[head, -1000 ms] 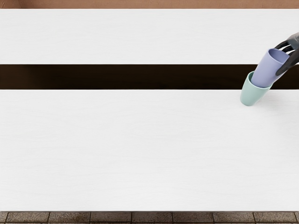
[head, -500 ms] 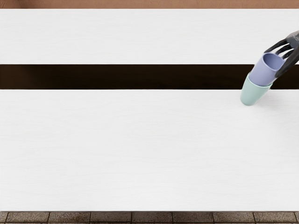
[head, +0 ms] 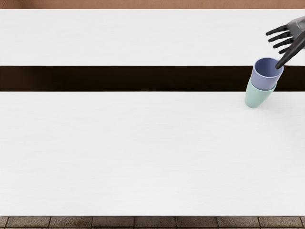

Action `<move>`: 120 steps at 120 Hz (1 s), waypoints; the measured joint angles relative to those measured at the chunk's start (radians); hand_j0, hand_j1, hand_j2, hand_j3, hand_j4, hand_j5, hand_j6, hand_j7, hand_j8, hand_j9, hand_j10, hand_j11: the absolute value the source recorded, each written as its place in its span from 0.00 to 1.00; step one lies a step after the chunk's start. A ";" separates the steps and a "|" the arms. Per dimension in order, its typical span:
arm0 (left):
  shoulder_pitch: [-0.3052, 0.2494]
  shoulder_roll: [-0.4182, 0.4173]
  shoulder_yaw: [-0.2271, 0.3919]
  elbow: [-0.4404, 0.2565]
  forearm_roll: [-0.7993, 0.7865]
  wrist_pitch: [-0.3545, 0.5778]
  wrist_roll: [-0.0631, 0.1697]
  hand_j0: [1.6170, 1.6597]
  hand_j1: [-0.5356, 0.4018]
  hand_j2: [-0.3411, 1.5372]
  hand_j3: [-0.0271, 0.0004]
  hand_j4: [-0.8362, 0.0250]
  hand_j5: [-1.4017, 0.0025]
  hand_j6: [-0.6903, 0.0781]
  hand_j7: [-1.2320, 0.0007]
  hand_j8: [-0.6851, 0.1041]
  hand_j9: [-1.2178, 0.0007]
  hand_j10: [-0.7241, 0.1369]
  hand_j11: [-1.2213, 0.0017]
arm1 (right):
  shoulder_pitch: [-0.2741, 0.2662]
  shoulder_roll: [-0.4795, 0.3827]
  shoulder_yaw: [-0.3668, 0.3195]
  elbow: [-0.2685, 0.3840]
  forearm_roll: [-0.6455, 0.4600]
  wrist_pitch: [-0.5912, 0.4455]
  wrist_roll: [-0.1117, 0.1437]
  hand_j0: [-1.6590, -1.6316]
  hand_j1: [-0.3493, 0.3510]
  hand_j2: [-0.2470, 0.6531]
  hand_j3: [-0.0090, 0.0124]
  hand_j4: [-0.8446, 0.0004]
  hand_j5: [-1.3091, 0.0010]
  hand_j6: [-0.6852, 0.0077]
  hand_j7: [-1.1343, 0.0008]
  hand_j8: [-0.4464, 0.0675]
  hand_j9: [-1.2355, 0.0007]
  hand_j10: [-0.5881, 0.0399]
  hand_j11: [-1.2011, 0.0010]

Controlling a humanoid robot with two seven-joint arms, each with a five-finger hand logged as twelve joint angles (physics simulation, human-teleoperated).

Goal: Pick up cup and place in cup with right hand

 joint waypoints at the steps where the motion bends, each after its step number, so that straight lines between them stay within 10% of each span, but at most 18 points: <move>1: 0.000 0.000 0.000 0.000 0.000 0.000 0.000 0.96 0.93 0.18 0.98 0.96 0.99 0.88 0.99 0.85 0.99 0.83 0.99 | 0.000 0.000 0.004 0.000 0.003 0.000 0.000 0.04 0.07 0.27 0.42 0.95 0.96 0.94 0.95 0.80 0.96 0.87 0.96; 49: 0.000 0.000 0.000 0.000 0.000 0.000 0.000 0.96 0.93 0.18 0.98 0.96 0.99 0.88 0.99 0.85 0.99 0.83 0.99 | 0.002 0.038 0.080 0.149 0.267 0.000 0.000 0.04 0.01 0.27 0.42 0.99 0.99 0.98 0.99 0.86 0.99 0.93 0.99; 84: 0.000 0.000 0.000 0.000 0.000 0.000 0.000 0.96 0.93 0.18 0.98 0.96 0.99 0.88 0.99 0.85 0.99 0.83 0.99 | -0.010 0.051 0.082 0.361 0.296 -0.018 0.000 0.04 0.00 0.27 0.42 1.00 1.00 0.99 1.00 0.87 1.00 0.93 1.00; 120: 0.000 0.000 -0.001 0.000 0.001 0.000 0.000 0.96 0.93 0.18 0.99 0.96 0.99 0.88 0.99 0.85 0.99 0.83 0.99 | -0.016 0.088 0.082 0.423 0.295 -0.073 0.000 0.04 0.00 0.27 0.42 1.00 1.00 0.99 1.00 0.87 1.00 0.94 1.00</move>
